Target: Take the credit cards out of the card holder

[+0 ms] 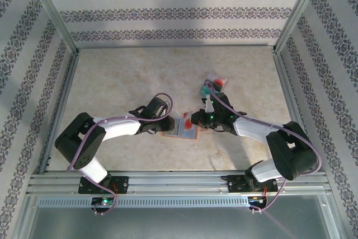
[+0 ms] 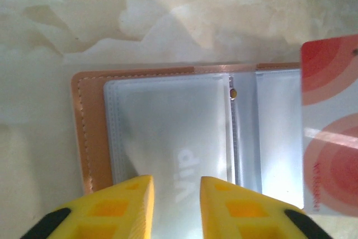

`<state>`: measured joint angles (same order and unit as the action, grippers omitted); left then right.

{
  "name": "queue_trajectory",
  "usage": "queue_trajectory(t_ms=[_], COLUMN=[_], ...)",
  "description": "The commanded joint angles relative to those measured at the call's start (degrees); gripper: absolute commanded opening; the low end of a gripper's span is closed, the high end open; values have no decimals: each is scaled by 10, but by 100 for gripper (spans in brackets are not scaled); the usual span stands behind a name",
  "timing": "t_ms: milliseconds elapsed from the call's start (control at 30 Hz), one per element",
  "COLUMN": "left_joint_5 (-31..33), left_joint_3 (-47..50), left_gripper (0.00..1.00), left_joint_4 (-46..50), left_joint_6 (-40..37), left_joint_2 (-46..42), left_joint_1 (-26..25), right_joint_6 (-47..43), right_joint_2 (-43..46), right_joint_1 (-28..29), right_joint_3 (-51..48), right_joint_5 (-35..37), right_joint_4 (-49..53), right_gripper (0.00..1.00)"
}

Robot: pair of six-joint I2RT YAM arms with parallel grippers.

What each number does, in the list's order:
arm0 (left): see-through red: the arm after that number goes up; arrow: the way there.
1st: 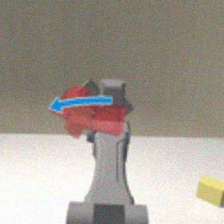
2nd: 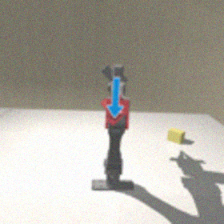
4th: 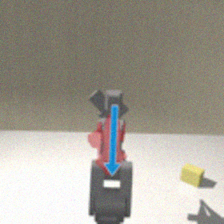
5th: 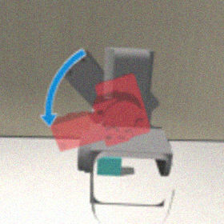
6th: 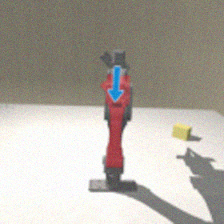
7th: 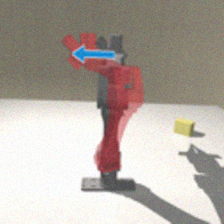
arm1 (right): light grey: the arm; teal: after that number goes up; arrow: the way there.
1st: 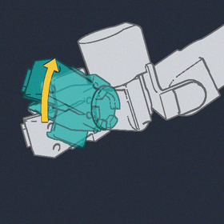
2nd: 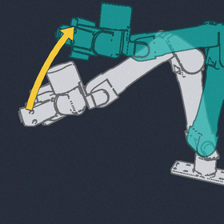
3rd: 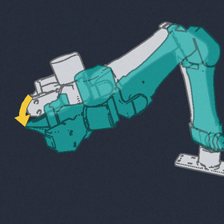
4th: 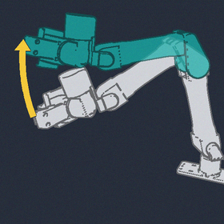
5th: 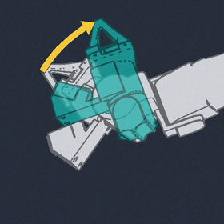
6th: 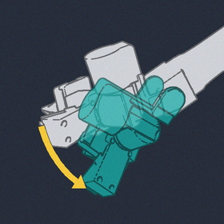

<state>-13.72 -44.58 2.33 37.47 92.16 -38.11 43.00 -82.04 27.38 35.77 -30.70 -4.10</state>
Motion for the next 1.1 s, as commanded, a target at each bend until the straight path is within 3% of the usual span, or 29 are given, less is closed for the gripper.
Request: queue_trajectory(t_ms=[0,133,333,667,1067], left_joint_5=[24,47,76,135,186], left_joint_3=[-9,-16,-19,-12,9], left_gripper=[37,50,99,99,99], left_joint_4=[35,40,41,49,64], left_joint_6=[-20,-30,-43,-67,-74], left_joint_2=[-27,-47,-75,-121,-181], left_joint_1=[8,9,13,22,32], right_joint_6=[-76,-142,-250,-405,-565], right_joint_2=[22,31,17,-96,-238], right_joint_1=[-15,-36,-73,-123,-130], right_joint_3=[43,104,220,430,608], right_joint_5=[36,68,128,187,259], right_joint_4=[111,206,325,454,539], right_gripper=[8,5,0,0,0])
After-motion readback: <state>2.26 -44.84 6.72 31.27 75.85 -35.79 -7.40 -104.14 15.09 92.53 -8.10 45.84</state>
